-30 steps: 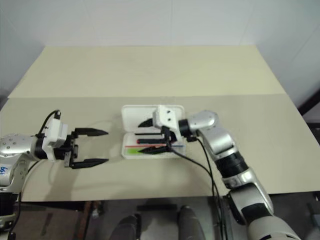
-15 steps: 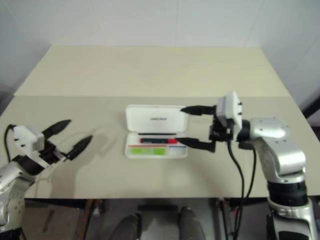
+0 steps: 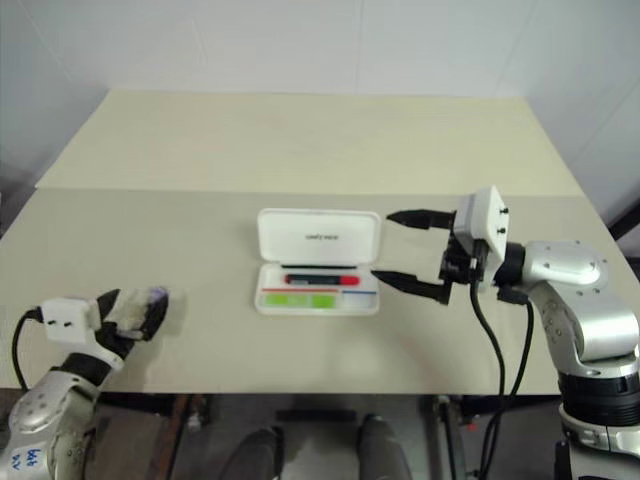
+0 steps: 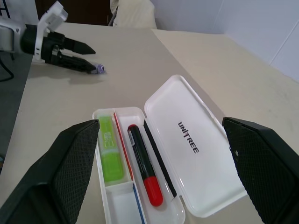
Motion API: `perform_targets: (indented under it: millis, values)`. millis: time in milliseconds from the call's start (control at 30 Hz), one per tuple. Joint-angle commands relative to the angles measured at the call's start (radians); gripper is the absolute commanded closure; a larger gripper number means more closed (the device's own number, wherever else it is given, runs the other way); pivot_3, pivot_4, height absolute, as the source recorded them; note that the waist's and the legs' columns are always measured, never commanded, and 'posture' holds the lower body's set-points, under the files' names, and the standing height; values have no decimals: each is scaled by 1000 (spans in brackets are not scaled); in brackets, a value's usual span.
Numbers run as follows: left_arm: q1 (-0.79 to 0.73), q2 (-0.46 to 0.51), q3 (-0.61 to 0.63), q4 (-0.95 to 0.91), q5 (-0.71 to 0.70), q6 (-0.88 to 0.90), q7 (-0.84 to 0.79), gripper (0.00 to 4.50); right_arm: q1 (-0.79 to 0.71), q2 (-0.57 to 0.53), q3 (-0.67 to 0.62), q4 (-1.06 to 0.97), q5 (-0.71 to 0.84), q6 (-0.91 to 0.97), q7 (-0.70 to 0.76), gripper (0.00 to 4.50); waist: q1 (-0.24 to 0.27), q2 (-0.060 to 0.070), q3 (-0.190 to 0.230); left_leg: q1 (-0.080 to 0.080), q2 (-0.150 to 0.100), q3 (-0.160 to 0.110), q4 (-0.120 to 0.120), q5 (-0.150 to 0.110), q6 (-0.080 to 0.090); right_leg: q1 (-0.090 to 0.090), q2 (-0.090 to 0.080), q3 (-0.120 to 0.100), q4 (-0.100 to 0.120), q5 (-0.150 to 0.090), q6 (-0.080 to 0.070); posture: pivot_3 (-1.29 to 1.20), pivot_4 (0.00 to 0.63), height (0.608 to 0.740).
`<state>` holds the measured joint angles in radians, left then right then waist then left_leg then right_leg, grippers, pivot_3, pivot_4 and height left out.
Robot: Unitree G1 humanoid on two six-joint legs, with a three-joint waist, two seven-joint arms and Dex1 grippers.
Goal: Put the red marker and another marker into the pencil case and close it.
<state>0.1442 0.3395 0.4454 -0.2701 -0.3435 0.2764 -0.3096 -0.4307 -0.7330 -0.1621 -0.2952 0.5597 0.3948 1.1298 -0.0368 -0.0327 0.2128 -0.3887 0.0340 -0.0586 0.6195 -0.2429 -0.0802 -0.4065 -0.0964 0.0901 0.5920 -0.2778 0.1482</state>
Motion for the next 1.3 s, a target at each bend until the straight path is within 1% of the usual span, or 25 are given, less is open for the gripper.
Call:
perform_targets:
  millis: [33,333,367,433,467,600,667,767,800,933,1033,1133,1200,1300]
  values:
    - [-18,-8,-22,20,14,-1,21,0,-13,-18,-6,-36,14,-12,-5,61,1,0,0,0,0,0,0,0,0,0,0,0,0,0,0,0,150,740]
    - [-56,-12,-60,52,30,49,76,0,3,-22,7,-69,43,8,7,61,9,0,0,0,0,0,0,0,0,0,0,0,0,0,0,0,150,740]
    - [-61,-12,-61,56,30,54,82,180,6,-24,9,-72,45,9,9,22,9,0,0,0,0,0,0,0,0,0,0,0,0,1,0,0,150,740]
    - [-69,-12,-64,63,36,57,93,582,9,-25,12,-74,47,10,10,0,9,0,0,0,0,0,1,0,0,1,0,0,0,1,0,0,150,740]
    - [-73,-11,-65,66,36,60,94,861,10,-25,14,-75,49,9,10,0,9,0,0,0,0,0,1,0,0,1,0,0,0,1,0,0,150,740]
    - [-83,-13,-68,72,40,64,106,2203,14,-25,13,-78,53,8,8,0,9,0,0,0,0,0,1,0,0,1,0,0,0,1,-1,0,150,740]
    - [-88,-15,-70,72,40,66,112,3020,15,-26,10,-74,55,5,10,0,9,0,0,0,0,0,2,0,0,1,0,0,0,1,-1,0,150,740]
    - [-95,-16,-75,68,45,63,117,3984,21,-30,5,-71,59,2,19,0,9,0,0,0,0,0,2,0,0,1,0,0,0,2,0,0,150,740]
    - [-97,-18,-77,67,45,63,121,4175,22,-31,5,-70,60,1,22,0,9,0,0,0,0,0,2,0,0,1,0,0,0,2,-1,0,150,740]
    - [-120,-33,-78,47,37,58,141,4175,30,-32,5,-72,69,0,39,0,10,0,0,0,0,0,2,0,0,1,0,0,0,2,-1,0,150,740]
    - [-153,-42,-84,21,8,36,120,4175,34,-33,8,-76,77,0,54,0,10,0,0,0,0,0,2,0,0,1,0,0,-1,2,0,0,150,740]
    - [-186,-6,-115,-14,-15,11,23,4175,40,-37,8,-66,68,-14,63,0,9,0,0,-1,0,0,2,0,0,1,0,0,-1,2,0,0,150,740]
    - [-194,25,-137,-31,-6,-5,-27,4175,41,-39,5,-52,56,-30,64,0,9,0,0,-1,0,0,1,0,0,0,0,-1,-2,2,0,0,150,740]
    - [-206,87,-182,-69,-20,-43,-149,4175,46,-49,-13,-24,40,-57,56,0,7,0,0,-1,0,0,0,0,0,0,0,0,-2,2,0,0,150,740]
